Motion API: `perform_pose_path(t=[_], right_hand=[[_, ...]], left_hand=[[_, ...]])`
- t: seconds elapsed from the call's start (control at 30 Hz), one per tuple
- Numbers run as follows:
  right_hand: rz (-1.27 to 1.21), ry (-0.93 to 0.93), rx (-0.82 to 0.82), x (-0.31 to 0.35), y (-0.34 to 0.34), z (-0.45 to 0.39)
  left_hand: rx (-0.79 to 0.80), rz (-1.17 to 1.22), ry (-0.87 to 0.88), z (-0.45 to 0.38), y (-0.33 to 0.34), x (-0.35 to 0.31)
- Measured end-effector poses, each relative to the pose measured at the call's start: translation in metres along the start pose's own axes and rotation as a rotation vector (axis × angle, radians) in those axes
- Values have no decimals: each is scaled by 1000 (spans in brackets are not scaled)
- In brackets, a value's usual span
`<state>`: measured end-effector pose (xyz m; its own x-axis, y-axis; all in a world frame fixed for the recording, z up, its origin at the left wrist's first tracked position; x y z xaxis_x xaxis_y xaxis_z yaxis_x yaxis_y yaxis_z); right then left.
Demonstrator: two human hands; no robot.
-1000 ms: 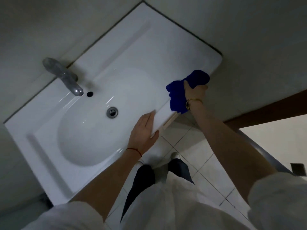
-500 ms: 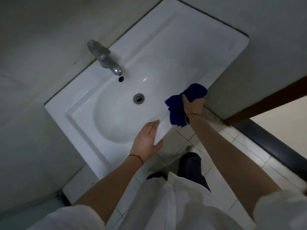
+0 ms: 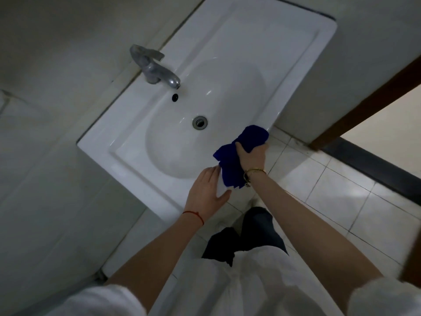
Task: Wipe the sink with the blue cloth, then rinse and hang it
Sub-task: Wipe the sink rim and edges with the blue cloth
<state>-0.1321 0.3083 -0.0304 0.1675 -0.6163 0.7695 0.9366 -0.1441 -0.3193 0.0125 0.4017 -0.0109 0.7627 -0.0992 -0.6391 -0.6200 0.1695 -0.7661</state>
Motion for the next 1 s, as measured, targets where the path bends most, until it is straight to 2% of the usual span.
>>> perform_pose_path(t=[0.27, 0.43, 0.6, 0.73, 0.83, 0.93, 1.0], right_hand=[[107, -4, -72, 36, -19, -30], [38, -20, -64, 31, -15, -18], [40, 4, 24, 7, 0, 17], [170, -6, 103, 9, -8, 24], [347, -112, 129, 16, -22, 30], [467, -377, 139, 19, -33, 45], [534, -530, 209, 17, -34, 56]], left_hand=[[-23, -15, -45, 7, 4, 4], [-28, -15, -78, 12, 4, 1], [-50, -3, -58, 16, 3, 2], [-64, -25, -19, 23, -3, 4], [-79, -72, -45, 35, -8, 13], [-137, -107, -115, 50, -22, 27], [-204, -154, -177, 61, -35, 37]])
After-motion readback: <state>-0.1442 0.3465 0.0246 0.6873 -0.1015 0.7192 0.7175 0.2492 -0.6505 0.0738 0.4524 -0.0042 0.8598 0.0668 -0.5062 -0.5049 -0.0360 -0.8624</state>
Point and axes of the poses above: each hand's wrist, its own z-axis away from the middle knuckle, its own y-axis out of the palm, x = y × z, the point moved 5 cm from there along -z, towards the middle knuckle, and after that the axes turned 9 degrees about z, right-handed, at the moved point
